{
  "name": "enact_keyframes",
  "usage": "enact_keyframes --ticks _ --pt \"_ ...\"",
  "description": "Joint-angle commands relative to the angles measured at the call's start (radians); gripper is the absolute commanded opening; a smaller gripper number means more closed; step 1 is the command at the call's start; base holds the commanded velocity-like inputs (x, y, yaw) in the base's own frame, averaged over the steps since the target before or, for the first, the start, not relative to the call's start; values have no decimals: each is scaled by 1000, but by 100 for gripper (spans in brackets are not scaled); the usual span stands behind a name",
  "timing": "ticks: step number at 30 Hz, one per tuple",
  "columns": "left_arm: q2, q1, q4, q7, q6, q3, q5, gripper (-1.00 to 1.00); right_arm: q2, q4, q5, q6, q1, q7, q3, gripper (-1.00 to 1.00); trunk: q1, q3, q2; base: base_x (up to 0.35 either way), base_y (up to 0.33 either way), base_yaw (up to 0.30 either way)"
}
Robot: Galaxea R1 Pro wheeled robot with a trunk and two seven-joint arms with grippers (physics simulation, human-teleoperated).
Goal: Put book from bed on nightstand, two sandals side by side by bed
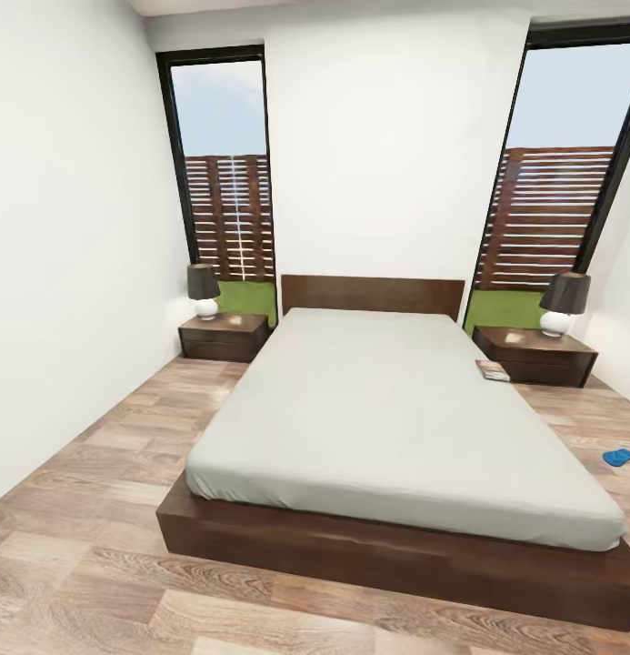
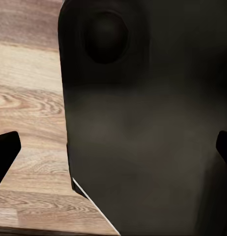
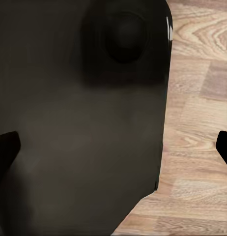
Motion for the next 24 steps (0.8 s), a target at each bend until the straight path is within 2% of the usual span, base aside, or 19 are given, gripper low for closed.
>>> enact_keyframes --ticks 1,5,9,12,24 --pt "-5 -2 -6 -5 -6 3 3 100 -6 6 1 6 -5 6 -6 100 0 0 0 0 0 0" --pt "-5 -2 -28 -5 -20 3 3 100 -25 6 2 5 -5 28 -2 100 0 0 0 0 0 0" --pt "-5 -2 -37 -5 -18 3 3 100 -2 6 3 1 -5 51 5 100 0 0 0 0 0 0" --pt "-5 -2 -47 -5 -19 2 3 100 5 6 2 0 -5 67 6 100 0 0 0 0 0 0" --pt "-5 -2 -55 -5 -20 2 3 100 9 6 3 0 -5 135 7 100 0 1 0 0 0 -7"
